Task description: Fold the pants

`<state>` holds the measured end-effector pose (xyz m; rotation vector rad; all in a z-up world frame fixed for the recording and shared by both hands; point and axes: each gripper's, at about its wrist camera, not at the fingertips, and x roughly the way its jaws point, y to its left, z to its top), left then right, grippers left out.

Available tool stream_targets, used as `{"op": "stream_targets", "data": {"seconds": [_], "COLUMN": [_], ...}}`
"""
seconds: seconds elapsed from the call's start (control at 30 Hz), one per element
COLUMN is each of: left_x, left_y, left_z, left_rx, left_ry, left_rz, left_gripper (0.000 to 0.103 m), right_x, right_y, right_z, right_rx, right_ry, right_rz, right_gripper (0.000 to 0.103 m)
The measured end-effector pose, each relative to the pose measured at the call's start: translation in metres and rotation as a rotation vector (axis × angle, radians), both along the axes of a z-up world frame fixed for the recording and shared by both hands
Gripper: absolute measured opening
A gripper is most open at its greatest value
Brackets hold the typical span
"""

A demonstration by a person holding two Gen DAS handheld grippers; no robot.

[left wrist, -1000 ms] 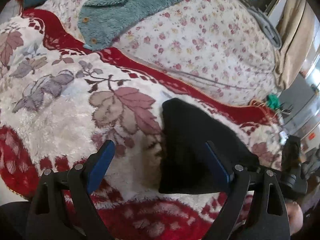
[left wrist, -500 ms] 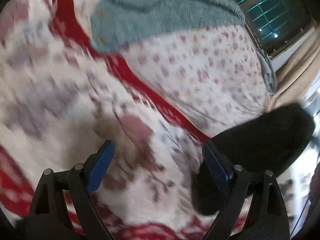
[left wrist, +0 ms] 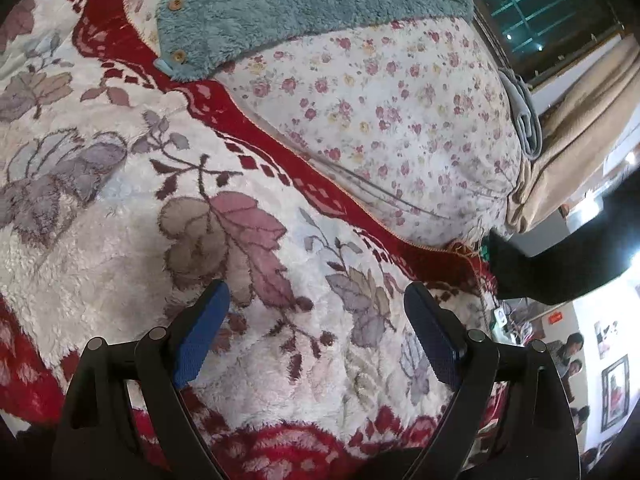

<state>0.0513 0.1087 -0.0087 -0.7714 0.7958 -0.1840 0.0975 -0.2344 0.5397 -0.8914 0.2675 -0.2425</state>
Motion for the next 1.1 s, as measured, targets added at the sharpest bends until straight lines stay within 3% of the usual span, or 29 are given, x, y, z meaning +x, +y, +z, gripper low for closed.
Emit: {"op": "stream_targets", "data": {"seconds": [0.17,0.4,0.73,0.87,1.1], "left_x": [0.001,0.002,0.002,-0.005,-0.059], "left_y": [0.004,0.002,0.004,0.006,0.025], "left_z": [-0.005,-0.006,-0.01,-0.003,0.039], "left_rx": [-0.038,-0.041,-0.075,-0.068,-0.002], "left_ry": [0.018,0.024,0.045,0.013,-0.185], "left_rz": [0.004,0.0,-0.009,0.002,0.121], "left_gripper": [0.089,0.089,0.089,0.089,0.089], "right_x": [0.013,0.027,0.03,0.037,0.04], "right_y": [-0.012,-0.04,-0.054,-0.056,-0.049], "right_z": [-0.012,-0.027,-0.005,-0.019,-0.028], "right_rx": [-0.04,0.001,0.041,0.026,0.021], "right_ry": [0.043,0.082,0.027,0.065,0.077], "right_rz": [-0.051,-0.091,-0.1,-0.1,-0.078], "right_gripper": [0.012,0.012,0.012,0.012,0.012]}}
